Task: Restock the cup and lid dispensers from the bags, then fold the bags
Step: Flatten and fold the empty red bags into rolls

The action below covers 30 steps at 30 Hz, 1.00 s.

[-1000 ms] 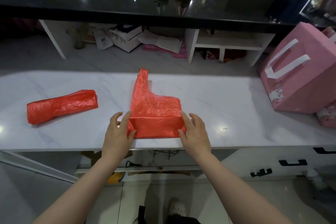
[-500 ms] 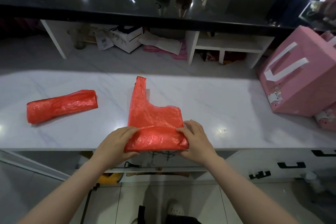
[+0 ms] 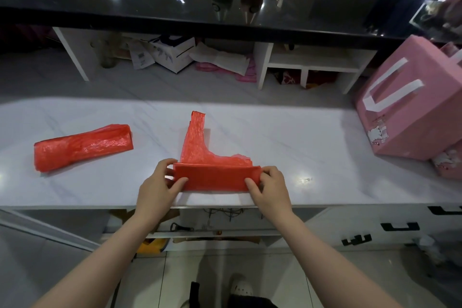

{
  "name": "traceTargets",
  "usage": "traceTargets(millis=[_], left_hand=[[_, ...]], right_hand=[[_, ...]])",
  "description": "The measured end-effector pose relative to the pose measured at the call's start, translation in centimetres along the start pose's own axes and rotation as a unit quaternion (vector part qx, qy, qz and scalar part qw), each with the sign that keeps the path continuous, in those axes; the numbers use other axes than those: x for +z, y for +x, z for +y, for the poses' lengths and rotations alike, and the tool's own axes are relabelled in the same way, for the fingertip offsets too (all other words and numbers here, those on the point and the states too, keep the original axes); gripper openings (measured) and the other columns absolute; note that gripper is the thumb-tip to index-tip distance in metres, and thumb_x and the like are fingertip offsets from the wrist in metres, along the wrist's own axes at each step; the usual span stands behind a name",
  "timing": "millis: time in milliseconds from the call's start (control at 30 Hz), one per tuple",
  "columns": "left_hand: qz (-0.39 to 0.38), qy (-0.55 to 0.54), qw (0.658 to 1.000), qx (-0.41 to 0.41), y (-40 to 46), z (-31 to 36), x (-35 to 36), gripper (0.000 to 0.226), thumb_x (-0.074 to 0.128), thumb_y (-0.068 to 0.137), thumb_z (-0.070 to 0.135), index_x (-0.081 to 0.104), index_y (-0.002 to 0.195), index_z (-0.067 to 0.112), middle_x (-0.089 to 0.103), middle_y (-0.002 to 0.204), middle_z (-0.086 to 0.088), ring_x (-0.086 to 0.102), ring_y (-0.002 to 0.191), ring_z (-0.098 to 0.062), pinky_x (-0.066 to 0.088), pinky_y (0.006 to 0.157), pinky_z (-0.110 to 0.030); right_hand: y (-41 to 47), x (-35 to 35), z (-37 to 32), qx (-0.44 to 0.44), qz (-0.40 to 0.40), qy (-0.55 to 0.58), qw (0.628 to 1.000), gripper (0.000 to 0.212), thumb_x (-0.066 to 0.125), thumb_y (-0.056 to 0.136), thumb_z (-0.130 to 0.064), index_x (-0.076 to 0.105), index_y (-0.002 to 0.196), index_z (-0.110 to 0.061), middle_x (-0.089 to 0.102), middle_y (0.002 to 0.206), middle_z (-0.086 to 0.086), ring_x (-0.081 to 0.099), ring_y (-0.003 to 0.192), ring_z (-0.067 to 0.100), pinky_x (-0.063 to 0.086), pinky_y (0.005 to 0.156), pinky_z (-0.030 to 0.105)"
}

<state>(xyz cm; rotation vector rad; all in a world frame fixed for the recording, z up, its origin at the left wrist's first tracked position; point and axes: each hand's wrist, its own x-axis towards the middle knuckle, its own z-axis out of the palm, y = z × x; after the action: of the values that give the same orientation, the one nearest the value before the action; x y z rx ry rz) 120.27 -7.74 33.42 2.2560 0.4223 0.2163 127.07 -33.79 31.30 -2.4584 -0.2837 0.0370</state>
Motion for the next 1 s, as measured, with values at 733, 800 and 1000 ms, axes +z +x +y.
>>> traceTargets(millis=[733,800,1000], left_hand=[[-0.125,0.311,0.919,0.207,-0.8,-1.4,-0.6,0.092,0.017,0.08,0.08,0.036,0.146,0.02,0.04,0.149,-0.001,0.038,0.134,-0.026,0.029,0.11,-0.044],[-0.121,0.29,0.922,0.227,-1.0,-1.8,-0.8,0.083,0.058,0.077,0.067,0.043,0.141,0.017,0.052,0.138,-0.004,0.049,0.125,-0.027,0.036,0.105,-0.044],[-0.099,0.146,0.966,0.188,-1.0,-1.7,-1.3,0.043,0.08,0.074,0.025,0.065,0.114,0.019,0.068,0.105,0.004,0.061,0.097,-0.013,0.049,0.089,-0.033]], right_hand=[[-1.0,-0.7,1.6,-0.177,-0.136,-0.214,0.951,0.094,0.05,0.077,-0.072,0.019,0.152,-0.026,0.003,0.161,-0.01,0.0,0.146,0.02,0.004,0.119,0.04],[-0.9,-1.1,1.8,-0.19,-0.136,-0.18,0.956,0.087,0.067,0.079,-0.053,0.026,0.15,-0.024,0.018,0.158,-0.008,0.013,0.143,0.02,0.009,0.12,0.04],[-0.9,-2.2,1.0,-0.078,-0.085,0.075,0.991,0.035,0.066,0.074,-0.018,0.063,0.104,-0.034,0.058,0.104,-0.022,0.048,0.101,-0.001,0.043,0.091,0.026]])
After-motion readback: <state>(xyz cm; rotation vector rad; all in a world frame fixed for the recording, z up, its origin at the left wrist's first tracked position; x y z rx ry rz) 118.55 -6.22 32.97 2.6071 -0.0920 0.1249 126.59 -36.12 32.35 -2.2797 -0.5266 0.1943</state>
